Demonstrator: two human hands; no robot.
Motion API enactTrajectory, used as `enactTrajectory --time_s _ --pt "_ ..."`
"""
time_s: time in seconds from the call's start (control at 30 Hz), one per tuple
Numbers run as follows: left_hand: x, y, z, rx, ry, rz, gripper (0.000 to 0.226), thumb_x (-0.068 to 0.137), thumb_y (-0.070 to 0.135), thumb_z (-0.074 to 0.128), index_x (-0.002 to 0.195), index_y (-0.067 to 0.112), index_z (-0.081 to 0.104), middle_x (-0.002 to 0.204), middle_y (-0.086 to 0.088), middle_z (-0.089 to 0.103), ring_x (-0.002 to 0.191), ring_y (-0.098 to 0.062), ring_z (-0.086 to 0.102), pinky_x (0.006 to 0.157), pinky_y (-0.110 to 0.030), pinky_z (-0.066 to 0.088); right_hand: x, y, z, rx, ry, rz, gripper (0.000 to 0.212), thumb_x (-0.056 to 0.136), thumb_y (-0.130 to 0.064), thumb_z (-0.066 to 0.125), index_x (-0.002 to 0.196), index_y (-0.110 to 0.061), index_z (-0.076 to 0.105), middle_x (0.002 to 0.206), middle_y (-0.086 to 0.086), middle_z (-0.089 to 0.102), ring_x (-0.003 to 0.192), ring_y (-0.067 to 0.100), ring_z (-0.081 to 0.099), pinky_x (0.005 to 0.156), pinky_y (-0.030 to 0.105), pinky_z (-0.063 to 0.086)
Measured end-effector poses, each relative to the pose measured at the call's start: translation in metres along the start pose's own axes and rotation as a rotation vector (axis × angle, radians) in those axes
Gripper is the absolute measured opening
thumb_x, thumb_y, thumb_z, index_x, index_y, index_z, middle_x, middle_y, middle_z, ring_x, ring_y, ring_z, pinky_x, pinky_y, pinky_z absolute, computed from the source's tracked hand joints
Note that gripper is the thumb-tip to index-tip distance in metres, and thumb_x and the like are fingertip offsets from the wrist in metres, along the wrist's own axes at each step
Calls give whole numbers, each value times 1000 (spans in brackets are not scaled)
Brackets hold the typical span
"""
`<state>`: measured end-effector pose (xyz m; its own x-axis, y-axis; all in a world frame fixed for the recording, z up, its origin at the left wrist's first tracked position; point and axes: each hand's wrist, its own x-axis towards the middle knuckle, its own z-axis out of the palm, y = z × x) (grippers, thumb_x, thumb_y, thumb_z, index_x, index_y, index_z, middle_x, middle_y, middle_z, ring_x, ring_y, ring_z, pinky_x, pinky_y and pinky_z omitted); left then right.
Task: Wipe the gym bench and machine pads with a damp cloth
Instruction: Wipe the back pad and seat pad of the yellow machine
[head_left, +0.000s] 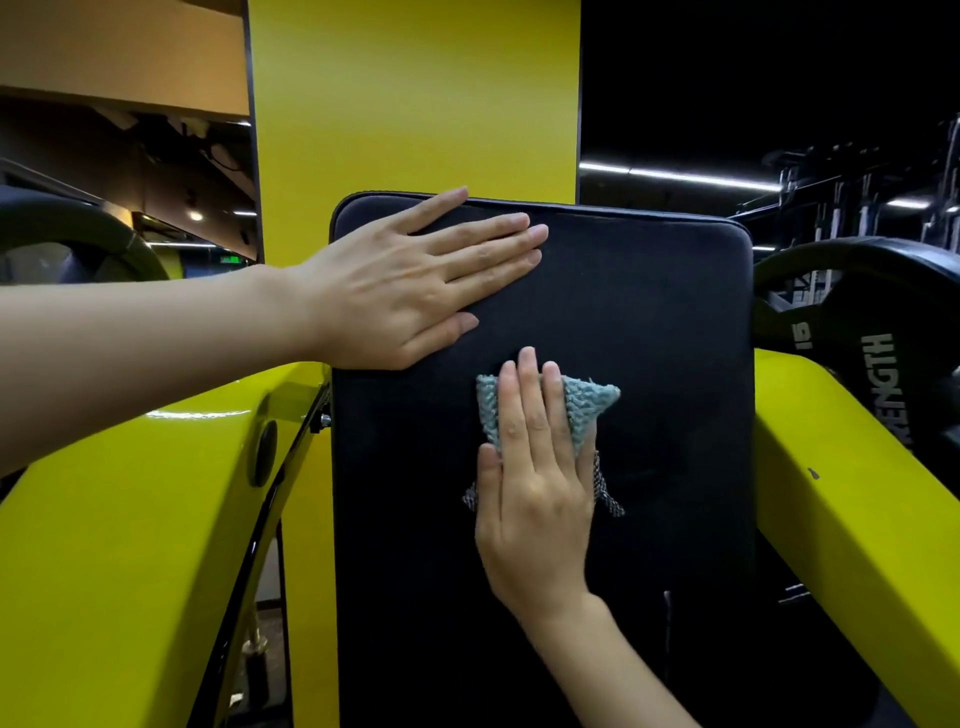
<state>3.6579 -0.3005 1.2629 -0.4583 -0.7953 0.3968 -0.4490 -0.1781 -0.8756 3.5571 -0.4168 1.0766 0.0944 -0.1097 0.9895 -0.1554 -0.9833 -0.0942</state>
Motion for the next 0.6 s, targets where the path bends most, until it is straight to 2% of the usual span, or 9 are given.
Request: enactTrajectory --time_s 0.1,0.2,0.4,0.6 --pt "2 8 1 -7 -8 -29 64 103 39 17 158 7 11 166 -10 5 154 -23 3 124 -43 5 4 29 -12 -30 -63 -154 48 106 -25 29 152 -13 31 160 2 29 150 16 20 119 50 22" --pt "7 25 5 -14 6 -36 65 103 38 18 157 3 12 165 -14 6 154 -26 3 124 -42 6 13 57 -25 -29 -82 -171 50 104 -22 33 153 -13 30 161 2 27 150 16 19 115 55 30" --pt "14 38 7 -28 -1 -1 64 103 38 19 157 5 11 166 -12 6 154 -24 4 124 -41 5 25 100 -38 -34 9 79 52 104 -25 28 154 -12 27 163 1 21 152 13 12 120 49 20" --pt "14 39 9 -4 4 2 64 102 38 20 157 6 13 166 -11 7 154 -23 6 124 -43 8 21 61 -18 -26 145 296 53 105 -25 27 154 -7 25 163 6 21 152 19 12 119 55 19"
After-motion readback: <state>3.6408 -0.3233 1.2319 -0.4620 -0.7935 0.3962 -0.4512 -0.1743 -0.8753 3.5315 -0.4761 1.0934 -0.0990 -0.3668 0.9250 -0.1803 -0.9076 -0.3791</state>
